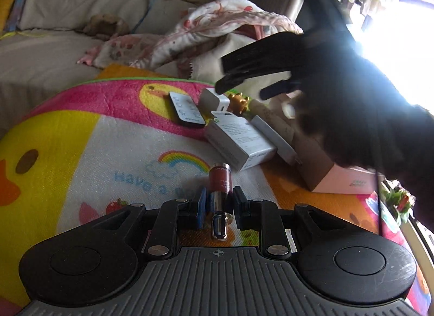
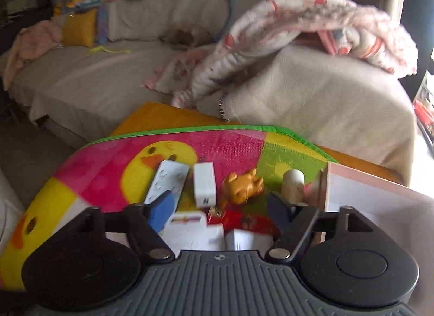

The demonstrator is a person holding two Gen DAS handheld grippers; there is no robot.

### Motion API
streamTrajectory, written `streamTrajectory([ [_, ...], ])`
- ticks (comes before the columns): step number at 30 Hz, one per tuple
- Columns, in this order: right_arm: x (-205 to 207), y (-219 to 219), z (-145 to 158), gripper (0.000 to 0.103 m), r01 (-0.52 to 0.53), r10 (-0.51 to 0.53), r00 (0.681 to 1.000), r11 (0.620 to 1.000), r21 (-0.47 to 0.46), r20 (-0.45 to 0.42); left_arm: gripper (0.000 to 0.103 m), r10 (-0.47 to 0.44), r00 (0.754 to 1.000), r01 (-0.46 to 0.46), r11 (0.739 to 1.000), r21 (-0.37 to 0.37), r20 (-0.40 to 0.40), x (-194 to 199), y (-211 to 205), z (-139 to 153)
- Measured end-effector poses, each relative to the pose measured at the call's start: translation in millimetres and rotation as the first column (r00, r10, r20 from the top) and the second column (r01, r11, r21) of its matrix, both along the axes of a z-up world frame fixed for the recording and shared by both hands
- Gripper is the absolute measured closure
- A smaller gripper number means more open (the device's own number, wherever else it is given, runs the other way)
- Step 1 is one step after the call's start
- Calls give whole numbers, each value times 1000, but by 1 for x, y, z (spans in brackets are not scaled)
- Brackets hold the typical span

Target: Organize rigid objects

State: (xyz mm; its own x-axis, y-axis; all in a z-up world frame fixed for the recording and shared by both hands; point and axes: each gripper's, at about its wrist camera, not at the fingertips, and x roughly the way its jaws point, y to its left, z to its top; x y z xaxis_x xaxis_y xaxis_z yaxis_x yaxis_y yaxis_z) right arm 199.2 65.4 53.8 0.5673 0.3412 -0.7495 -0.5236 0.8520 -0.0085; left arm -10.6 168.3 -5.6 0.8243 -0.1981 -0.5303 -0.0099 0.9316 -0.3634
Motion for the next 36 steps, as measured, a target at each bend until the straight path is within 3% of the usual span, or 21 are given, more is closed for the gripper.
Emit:
streamTrajectory([
  [3, 30, 23, -15, 23, 19, -20, 1000, 996, -82, -21, 79, 3, 1000, -2, 999, -33, 5, -1, 4, -1],
  [6, 51, 35, -22, 24, 53, -62, 995, 993, -103, -79, 79, 11, 1000, -11, 997, -73, 8, -2, 10, -3],
  [9, 51, 41, -29, 36, 25, -46, 991, 986, -162, -127, 79, 24, 1000, -22, 996, -81, 15, -4, 11, -2],
  [13, 22, 31, -28, 38, -28, 4, 992, 982, -187, -125, 79, 44, 999, -43, 994, -101, 15, -4, 15, -2],
  [15, -2, 23, -25, 54, -72, 46, 989, 981, -183, -141, 79, 56, 998, -53, 992, -113, 16, -5, 18, -2],
  [20, -72, -5, -20, 64, -207, 179, 963, 970, -128, -200, 79, 62, 998, -61, 992, -111, 13, -6, 19, -2],
  [25, -103, -22, -7, 64, -278, 253, 937, 958, -74, -241, 79, 60, 998, -60, 997, -57, 11, -6, 11, 0],
  [28, -86, -15, 13, 61, -217, 215, 962, 976, 9, -166, 79, 62, 998, -62, 997, -55, 10, -5, 11, -1],
  [31, -47, 10, 18, 58, -120, 133, 977, 989, 84, -169, 79, 63, 998, -62, 997, -53, 9, -5, 11, -1],
  [33, -17, 33, 8, 56, -62, 77, 980, 994, 88, -186, 79, 62, 998, -61, 997, -55, 7, -5, 11, -1],
  [36, 17, 67, -18, 53, -32, 32, 975, 999, 5, -221, 79, 62, 998, -61, 995, -80, 8, -6, 14, -2],
])
